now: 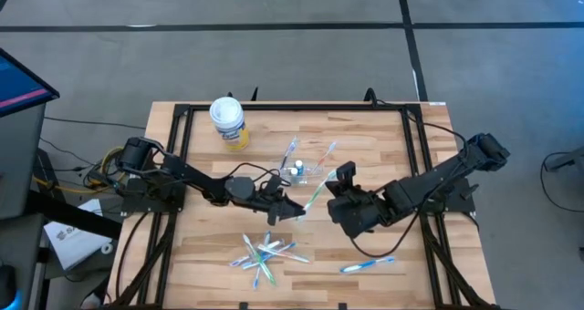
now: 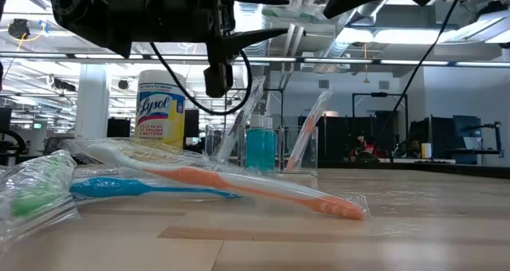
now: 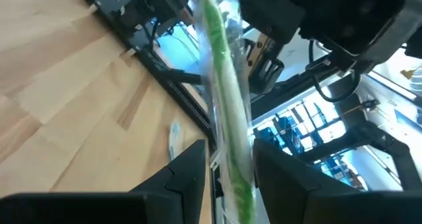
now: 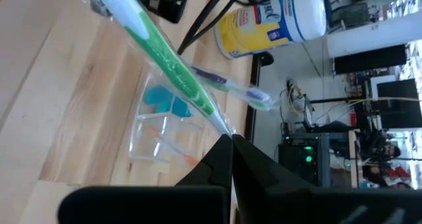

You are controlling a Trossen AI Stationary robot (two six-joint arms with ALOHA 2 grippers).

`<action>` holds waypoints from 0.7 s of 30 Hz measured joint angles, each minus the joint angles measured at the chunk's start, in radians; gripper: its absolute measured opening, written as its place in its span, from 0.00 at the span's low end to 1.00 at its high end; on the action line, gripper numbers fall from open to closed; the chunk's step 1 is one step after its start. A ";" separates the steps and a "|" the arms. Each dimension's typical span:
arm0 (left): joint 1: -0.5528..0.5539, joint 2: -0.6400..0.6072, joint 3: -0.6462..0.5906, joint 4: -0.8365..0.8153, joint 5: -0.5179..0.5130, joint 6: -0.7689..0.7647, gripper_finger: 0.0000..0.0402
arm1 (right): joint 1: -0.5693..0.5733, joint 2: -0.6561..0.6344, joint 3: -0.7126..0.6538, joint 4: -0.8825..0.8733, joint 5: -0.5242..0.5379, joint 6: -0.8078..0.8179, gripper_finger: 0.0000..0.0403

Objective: Pick & Place toothbrushing station
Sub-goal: Put the right green toothbrush into the transparent organizer

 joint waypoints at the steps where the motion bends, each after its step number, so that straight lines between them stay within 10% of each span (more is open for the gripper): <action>1: 0.000 0.000 0.000 -0.007 0.005 0.000 0.30 | -0.003 0.000 0.000 0.009 0.002 -0.014 0.00; 13: -0.001 0.000 0.000 -0.051 0.030 -0.001 0.29 | -0.020 0.000 0.000 0.037 0.000 -0.044 0.00; 21: -0.001 0.000 0.000 -0.077 0.033 0.061 0.07 | -0.020 0.000 0.000 0.051 -0.011 -0.042 0.00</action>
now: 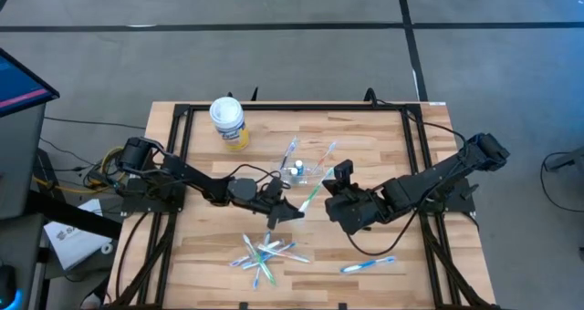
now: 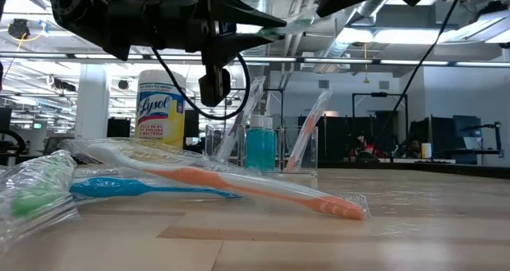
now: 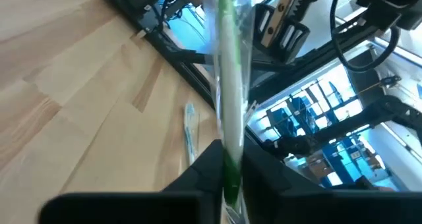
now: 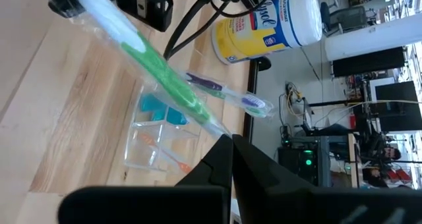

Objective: Pick & Place toothbrushing station
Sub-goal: Put the right green toothbrush into the transparent organizer

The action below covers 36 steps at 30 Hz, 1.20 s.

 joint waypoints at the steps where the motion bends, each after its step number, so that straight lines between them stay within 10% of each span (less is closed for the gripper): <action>1: 0.000 0.000 0.000 0.000 0.000 0.014 0.04 | 0.000 0.000 0.000 0.002 0.000 0.000 0.00; 21: 0.002 -0.001 0.000 0.001 -0.096 0.125 0.04 | 0.106 -0.002 0.000 0.019 -0.002 0.085 0.00; 36: -0.017 -0.034 0.000 0.011 -0.131 0.259 0.04 | 0.129 -0.021 0.000 -0.061 0.005 0.618 0.16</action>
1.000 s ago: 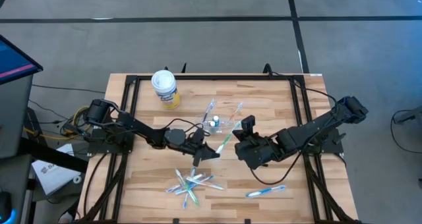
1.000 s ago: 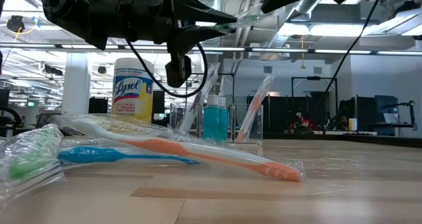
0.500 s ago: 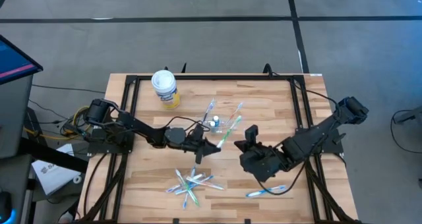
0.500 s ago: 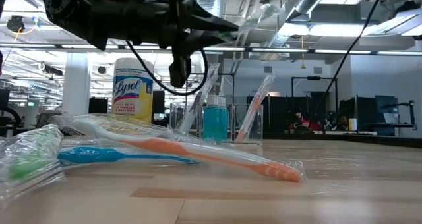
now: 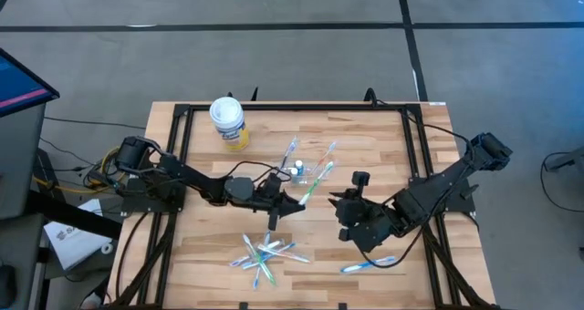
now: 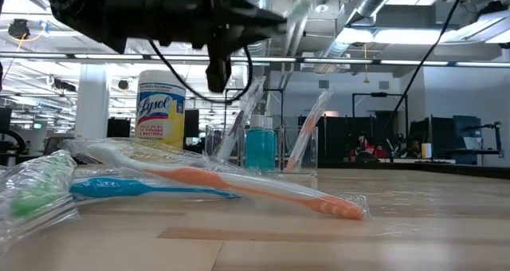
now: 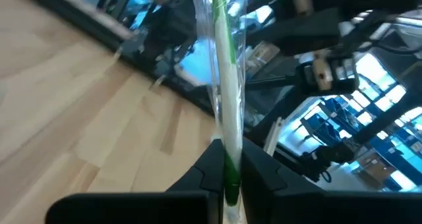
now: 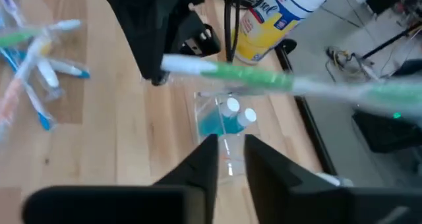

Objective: Pick & Place toothbrushing station
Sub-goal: Put the right green toothbrush into the transparent organizer

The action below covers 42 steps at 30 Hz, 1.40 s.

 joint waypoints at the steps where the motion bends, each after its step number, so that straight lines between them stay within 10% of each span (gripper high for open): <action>1: -0.005 -0.011 0.000 -0.001 0.000 0.018 0.04 | 0.001 0.000 -0.001 0.002 0.003 0.016 0.20; 11: -0.070 -0.111 0.000 -0.002 -0.012 0.241 0.04 | 0.055 -0.016 -0.084 0.192 0.130 0.045 0.42; 26: -0.088 -0.118 -0.013 -0.004 -0.020 0.309 0.04 | 0.111 -0.163 -0.333 0.713 0.198 -0.125 0.37; 33: -0.090 -0.118 -0.013 -0.004 -0.036 0.340 0.04 | 0.068 -0.248 -0.507 1.182 -0.039 -0.341 0.37; 42: -0.090 -0.118 -0.013 -0.004 -0.038 0.412 0.04 | -0.057 -0.275 -0.576 1.339 -0.251 -0.356 0.35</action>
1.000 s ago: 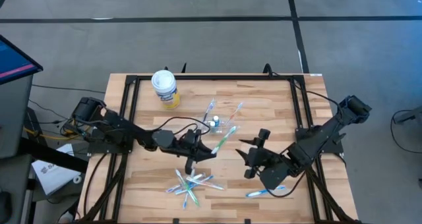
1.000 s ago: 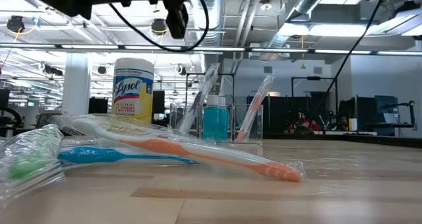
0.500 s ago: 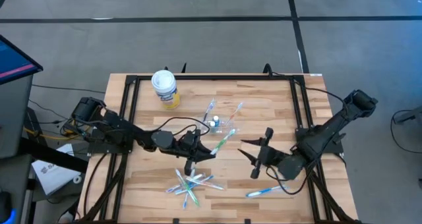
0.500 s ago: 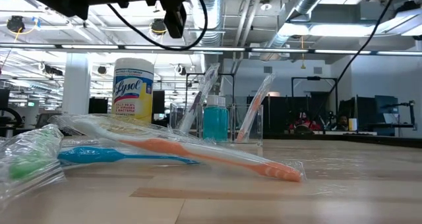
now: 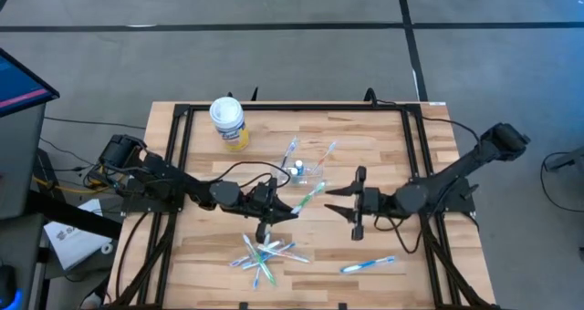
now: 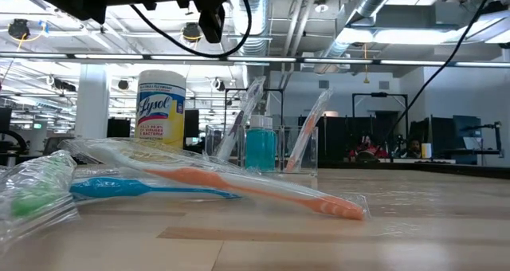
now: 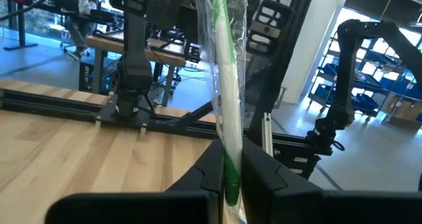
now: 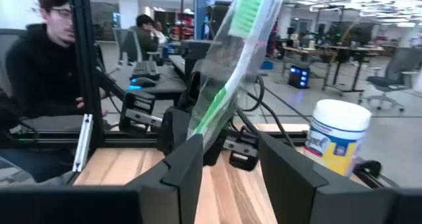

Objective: Pick & Place toothbrushing station
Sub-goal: Put the right green toothbrush into the transparent organizer

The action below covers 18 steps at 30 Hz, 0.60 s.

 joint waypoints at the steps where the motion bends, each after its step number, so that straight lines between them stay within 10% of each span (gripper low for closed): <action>1: 0.000 0.000 0.000 0.000 0.000 0.002 0.04 | -0.015 0.000 0.000 0.006 -0.027 0.004 0.34; 18: 0.000 0.001 0.000 -0.001 -0.001 0.013 0.04 | -0.153 0.000 0.001 0.128 -0.291 0.016 0.34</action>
